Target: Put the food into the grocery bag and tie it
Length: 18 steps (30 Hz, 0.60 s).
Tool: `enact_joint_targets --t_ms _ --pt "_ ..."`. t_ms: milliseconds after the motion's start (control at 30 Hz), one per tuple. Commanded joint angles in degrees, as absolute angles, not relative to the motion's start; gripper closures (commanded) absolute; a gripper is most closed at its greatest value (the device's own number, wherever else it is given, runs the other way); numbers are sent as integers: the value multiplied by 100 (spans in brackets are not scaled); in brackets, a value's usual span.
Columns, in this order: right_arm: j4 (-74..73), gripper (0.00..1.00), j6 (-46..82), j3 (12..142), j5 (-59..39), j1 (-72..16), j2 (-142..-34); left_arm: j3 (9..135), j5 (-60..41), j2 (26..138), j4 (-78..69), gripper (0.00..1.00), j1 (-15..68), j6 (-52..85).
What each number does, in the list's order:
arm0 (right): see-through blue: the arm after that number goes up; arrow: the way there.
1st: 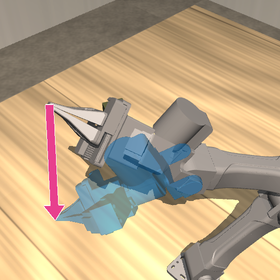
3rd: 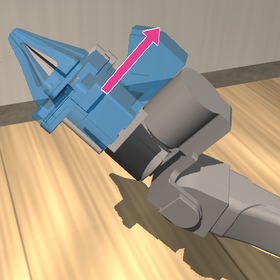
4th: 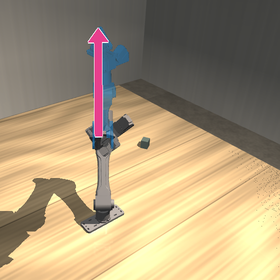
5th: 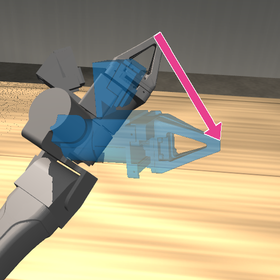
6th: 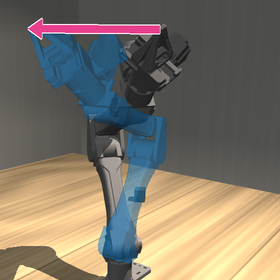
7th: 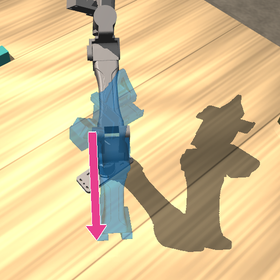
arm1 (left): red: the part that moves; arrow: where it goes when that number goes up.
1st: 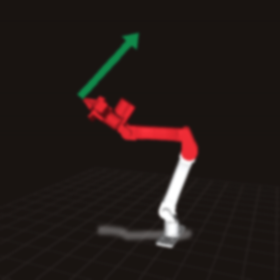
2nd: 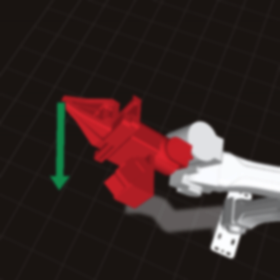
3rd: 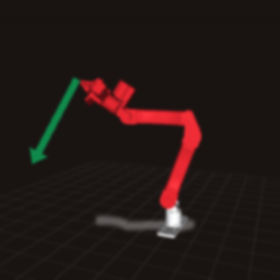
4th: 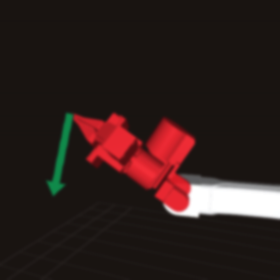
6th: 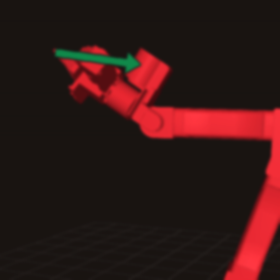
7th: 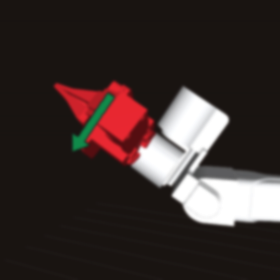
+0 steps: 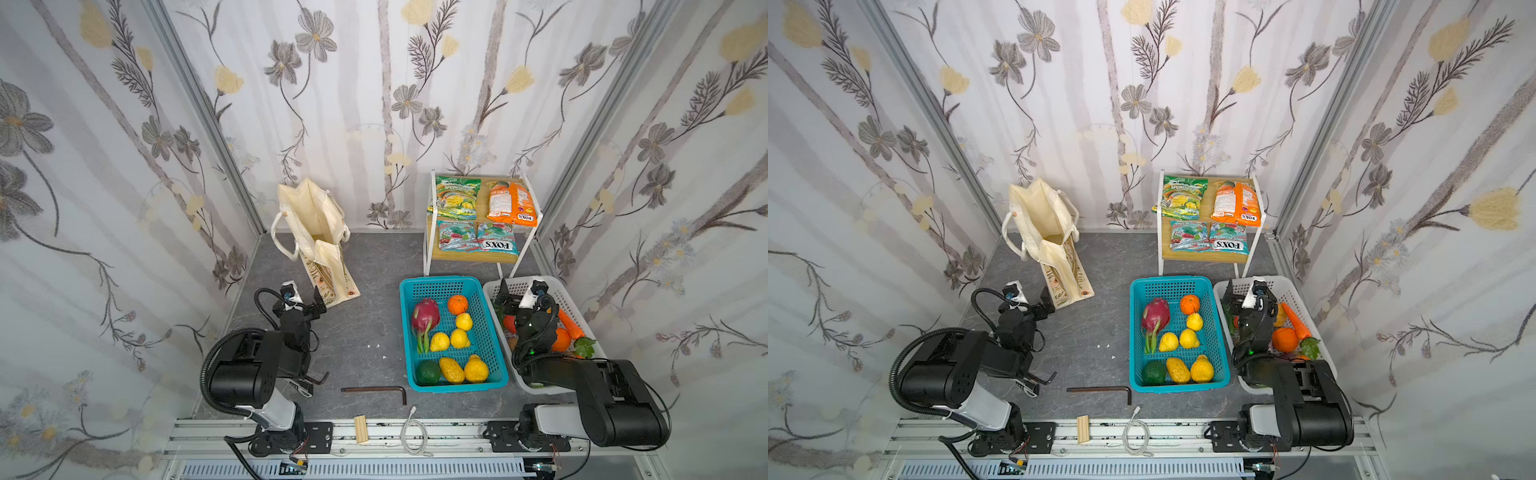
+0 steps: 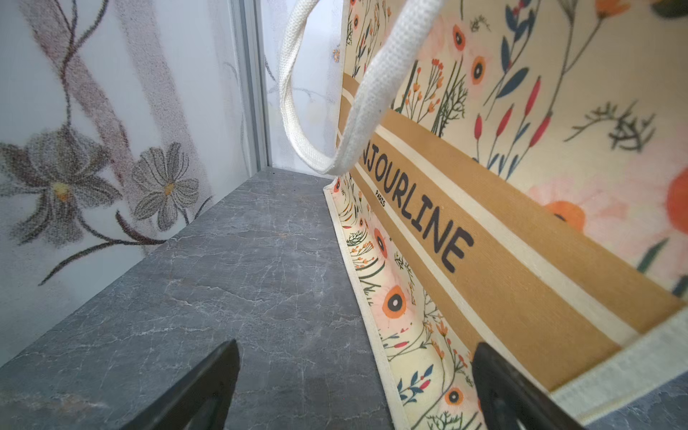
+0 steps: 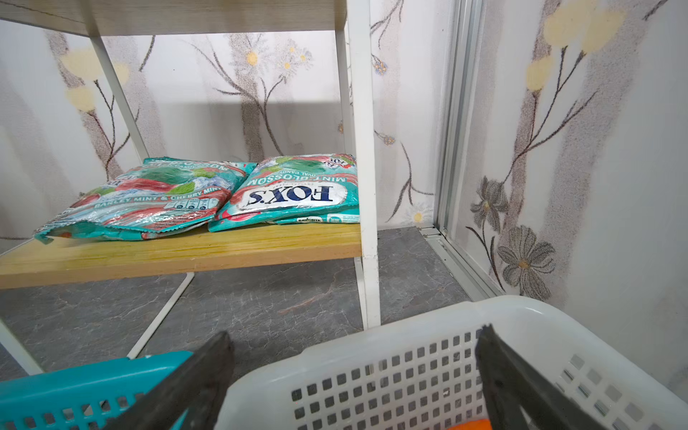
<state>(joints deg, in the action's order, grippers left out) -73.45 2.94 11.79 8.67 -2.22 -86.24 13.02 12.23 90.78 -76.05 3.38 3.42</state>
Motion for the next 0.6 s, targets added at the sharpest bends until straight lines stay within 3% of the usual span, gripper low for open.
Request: enact_joint_targets --t_ms 0,567 --pt "-7380 0 202 1196 788 -213 -8617 1334 1228 9079 -7756 0 334 354" --pt "-7372 0 206 1201 791 -212 -8623 1330 1230 9079 -7754 0 335 356"
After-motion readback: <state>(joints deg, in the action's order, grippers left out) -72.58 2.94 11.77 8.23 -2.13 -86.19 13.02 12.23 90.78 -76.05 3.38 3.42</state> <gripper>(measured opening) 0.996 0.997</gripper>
